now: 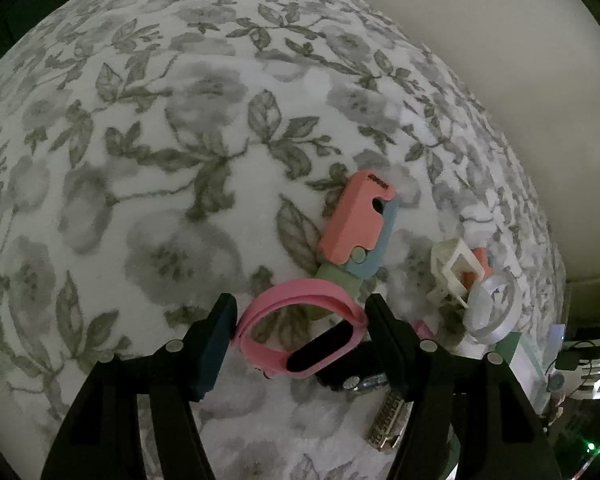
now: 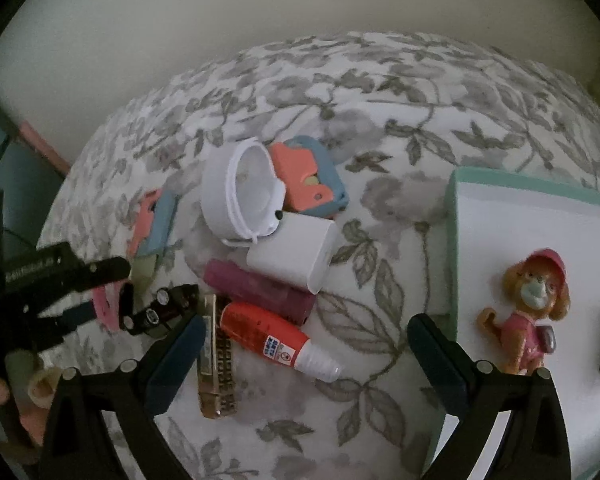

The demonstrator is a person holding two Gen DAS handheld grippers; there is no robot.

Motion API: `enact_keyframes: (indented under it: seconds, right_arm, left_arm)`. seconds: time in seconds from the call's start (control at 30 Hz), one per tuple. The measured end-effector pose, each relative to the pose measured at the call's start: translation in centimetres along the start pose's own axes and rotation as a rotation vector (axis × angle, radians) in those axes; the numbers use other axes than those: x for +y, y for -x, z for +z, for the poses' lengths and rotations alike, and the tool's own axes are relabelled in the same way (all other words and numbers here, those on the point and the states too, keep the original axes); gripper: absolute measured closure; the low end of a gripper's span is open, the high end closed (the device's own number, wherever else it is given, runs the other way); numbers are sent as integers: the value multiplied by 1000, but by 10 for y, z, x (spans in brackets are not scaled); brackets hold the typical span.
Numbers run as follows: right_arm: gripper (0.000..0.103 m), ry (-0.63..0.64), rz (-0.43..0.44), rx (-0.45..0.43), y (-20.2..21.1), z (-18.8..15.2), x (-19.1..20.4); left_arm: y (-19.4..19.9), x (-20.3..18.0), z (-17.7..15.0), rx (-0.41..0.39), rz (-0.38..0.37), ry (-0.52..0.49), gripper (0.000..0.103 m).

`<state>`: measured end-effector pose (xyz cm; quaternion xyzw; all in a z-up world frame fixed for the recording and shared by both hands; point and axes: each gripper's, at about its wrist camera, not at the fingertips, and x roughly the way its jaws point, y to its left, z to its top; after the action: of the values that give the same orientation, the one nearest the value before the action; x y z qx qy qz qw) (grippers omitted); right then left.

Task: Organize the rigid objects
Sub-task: 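Grasp the pink watch band with the left tool while the right tool grasps the red glue bottle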

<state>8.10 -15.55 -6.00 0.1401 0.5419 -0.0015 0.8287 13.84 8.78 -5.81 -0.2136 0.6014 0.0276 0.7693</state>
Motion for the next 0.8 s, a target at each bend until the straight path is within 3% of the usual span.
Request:
enact_keyframes:
  seconds: [0.13, 0.27, 0.57, 0.8]
  right_arm:
    - [10, -33, -38, 28, 2, -3, 0]
    - [12, -94, -24, 55, -3, -6, 2]
    - [13, -179, -56, 31, -14, -7, 9]
    - [14, -162, -143, -5, -24, -4, 19]
  left_arm:
    - [7, -5, -3, -10, -7, -15, 35]
    - [10, -7, -6, -7, -16, -23, 35]
    - [14, -4, -7, -8, -11, -25, 35]
    - [14, -2, -7, 0, -28, -21, 35]
